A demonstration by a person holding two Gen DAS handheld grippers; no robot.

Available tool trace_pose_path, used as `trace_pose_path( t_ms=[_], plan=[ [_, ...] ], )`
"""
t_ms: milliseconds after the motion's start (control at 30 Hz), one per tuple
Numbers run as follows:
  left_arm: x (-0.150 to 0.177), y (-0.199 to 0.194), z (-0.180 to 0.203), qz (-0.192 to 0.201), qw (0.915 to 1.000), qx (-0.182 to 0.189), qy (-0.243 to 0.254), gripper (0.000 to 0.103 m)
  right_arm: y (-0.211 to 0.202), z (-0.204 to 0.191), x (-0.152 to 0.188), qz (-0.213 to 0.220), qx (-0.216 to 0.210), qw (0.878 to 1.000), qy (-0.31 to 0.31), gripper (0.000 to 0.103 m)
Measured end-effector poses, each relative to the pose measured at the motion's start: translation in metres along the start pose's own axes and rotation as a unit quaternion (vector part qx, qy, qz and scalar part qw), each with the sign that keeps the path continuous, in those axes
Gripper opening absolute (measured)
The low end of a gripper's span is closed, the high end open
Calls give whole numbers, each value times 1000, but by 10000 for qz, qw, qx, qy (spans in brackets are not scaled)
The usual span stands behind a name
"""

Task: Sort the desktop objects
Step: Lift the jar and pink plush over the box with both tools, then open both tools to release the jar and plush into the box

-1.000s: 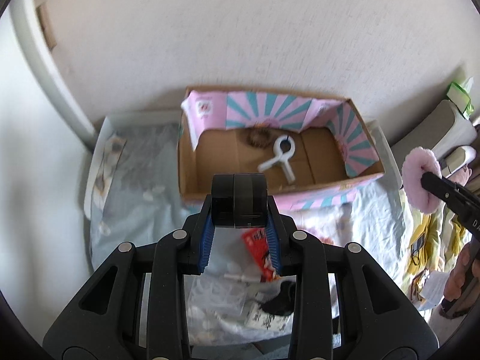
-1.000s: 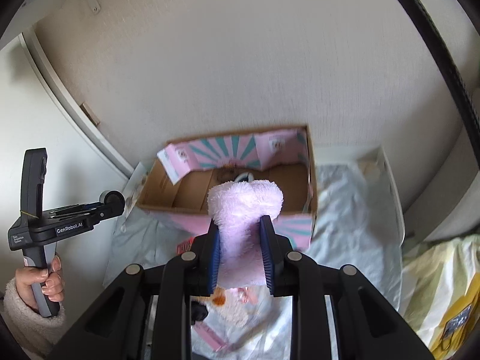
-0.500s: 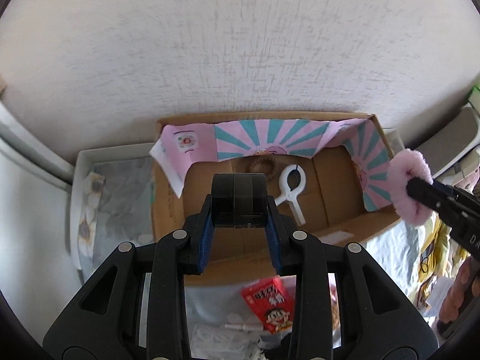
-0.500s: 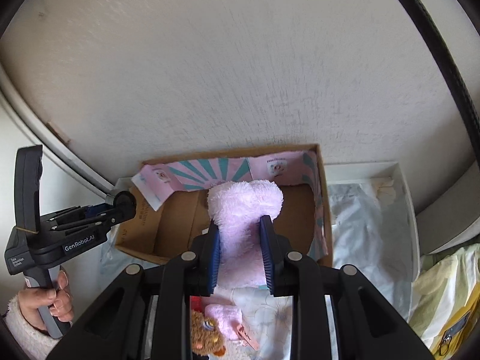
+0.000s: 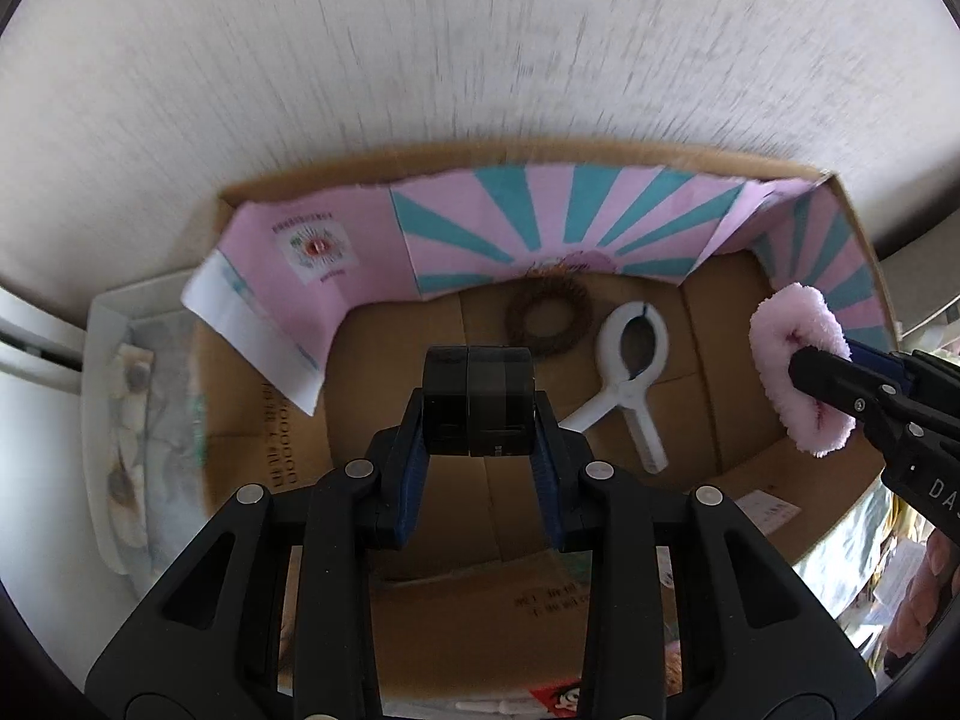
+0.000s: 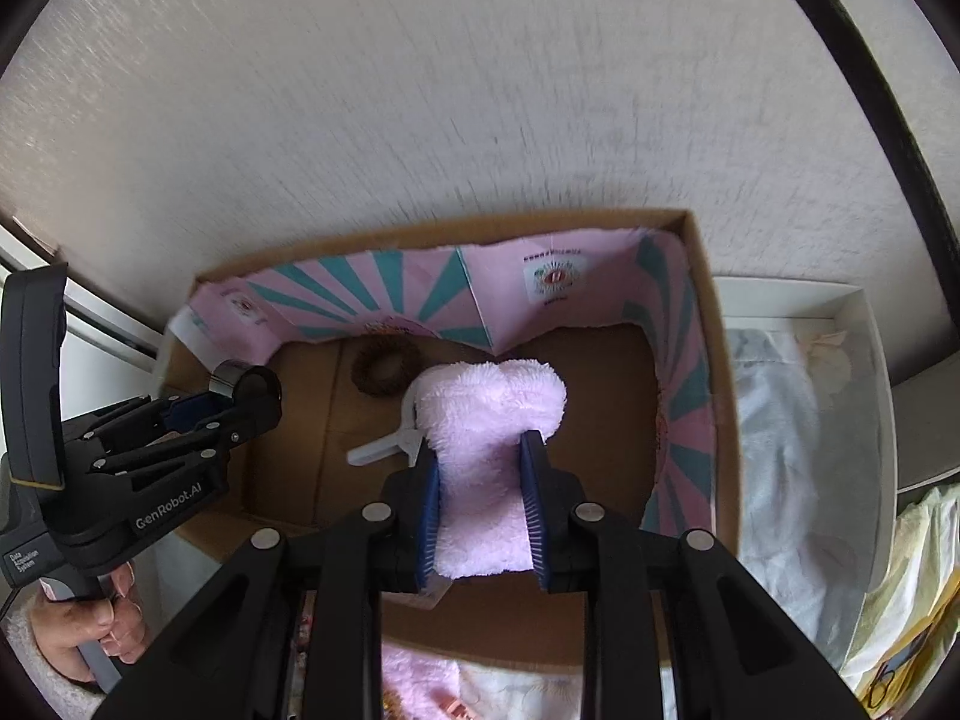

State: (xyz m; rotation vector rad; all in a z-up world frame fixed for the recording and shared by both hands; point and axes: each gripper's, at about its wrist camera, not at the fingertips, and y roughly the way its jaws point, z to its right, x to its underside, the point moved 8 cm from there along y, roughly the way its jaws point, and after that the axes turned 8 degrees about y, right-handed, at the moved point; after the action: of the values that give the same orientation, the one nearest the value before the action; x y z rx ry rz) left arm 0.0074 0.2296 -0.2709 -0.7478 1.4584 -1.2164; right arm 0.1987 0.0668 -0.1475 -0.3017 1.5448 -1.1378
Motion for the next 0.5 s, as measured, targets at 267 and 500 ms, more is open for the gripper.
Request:
trace_pose_path(
  t_ms=[267,500],
  plan=[
    [-4,-1,1,111,9999,28,46,101,16,-1,2,-203,34,9998,-55,49],
    [-14,-29,2,508,9968,-489,373,102,-20,-5,-7,495,237,9977,-395,74]
  ],
)
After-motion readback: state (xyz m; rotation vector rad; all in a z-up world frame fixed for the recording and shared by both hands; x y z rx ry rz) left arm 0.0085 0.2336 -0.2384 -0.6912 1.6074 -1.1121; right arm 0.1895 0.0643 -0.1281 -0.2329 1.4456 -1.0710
